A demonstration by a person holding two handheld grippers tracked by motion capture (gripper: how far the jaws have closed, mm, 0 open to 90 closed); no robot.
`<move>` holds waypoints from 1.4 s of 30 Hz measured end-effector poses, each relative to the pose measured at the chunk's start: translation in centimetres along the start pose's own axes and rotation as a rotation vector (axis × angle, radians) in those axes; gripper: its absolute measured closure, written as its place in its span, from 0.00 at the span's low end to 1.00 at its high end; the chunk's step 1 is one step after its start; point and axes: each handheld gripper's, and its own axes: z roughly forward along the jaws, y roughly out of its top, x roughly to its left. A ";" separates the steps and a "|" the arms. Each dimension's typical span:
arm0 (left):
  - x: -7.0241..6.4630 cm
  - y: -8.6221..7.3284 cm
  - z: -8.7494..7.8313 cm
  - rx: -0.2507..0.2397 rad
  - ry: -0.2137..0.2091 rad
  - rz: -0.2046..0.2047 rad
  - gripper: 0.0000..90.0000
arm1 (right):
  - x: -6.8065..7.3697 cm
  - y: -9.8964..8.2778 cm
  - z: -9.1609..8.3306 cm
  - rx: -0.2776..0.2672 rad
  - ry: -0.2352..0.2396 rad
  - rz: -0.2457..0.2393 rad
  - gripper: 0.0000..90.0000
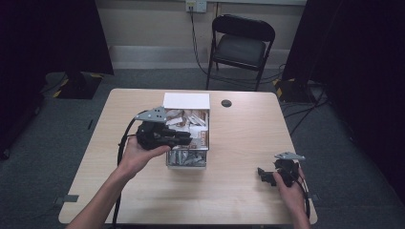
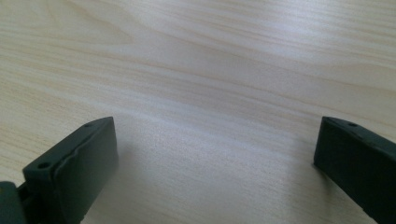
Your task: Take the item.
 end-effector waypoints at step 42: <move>0.3 0.0 -0.8 -0.040 0.012 -0.036 1.00 | 0.0 0.0 0.0 0.001 0.002 -0.002 0.00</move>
